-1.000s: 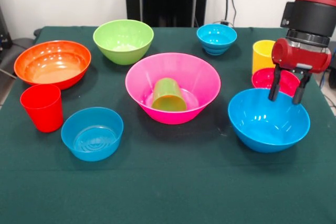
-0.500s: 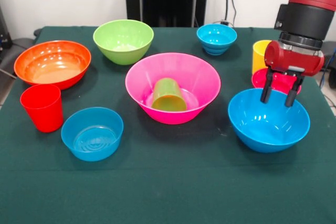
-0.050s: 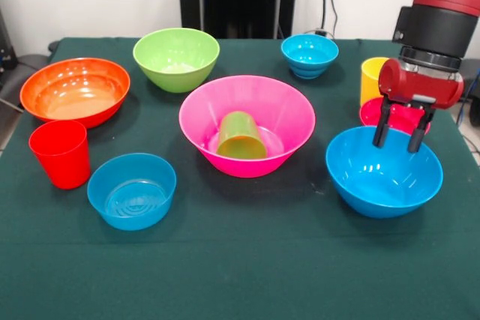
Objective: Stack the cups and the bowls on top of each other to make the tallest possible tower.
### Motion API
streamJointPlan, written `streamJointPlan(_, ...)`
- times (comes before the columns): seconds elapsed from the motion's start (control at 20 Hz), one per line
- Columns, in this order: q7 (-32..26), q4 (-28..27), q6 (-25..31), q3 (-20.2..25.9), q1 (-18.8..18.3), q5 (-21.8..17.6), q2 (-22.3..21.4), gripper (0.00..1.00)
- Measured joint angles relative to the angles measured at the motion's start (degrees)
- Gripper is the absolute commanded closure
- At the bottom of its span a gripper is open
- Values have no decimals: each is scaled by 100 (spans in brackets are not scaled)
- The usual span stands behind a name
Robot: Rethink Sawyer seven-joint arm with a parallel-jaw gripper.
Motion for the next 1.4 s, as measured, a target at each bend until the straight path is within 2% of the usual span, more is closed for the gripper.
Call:
streamJointPlan(0.65, 0, 34, 1, 1, 15, 2, -285, 0)
streamJointPlan(0.8, 0, 51, 0, 171, -120, -5, -411, 0)
streamJointPlan(0.9, 0, 62, -13, 349, -258, -24, -470, 0)
streamJointPlan(1.05, 0, 93, -141, 1036, -849, -212, -588, 0)
streamJointPlan(1.2, 0, 114, -258, 1488, -1297, -409, -590, 0)
streamJointPlan(1.4, 0, 175, -359, 1786, -1612, -627, -579, 0)
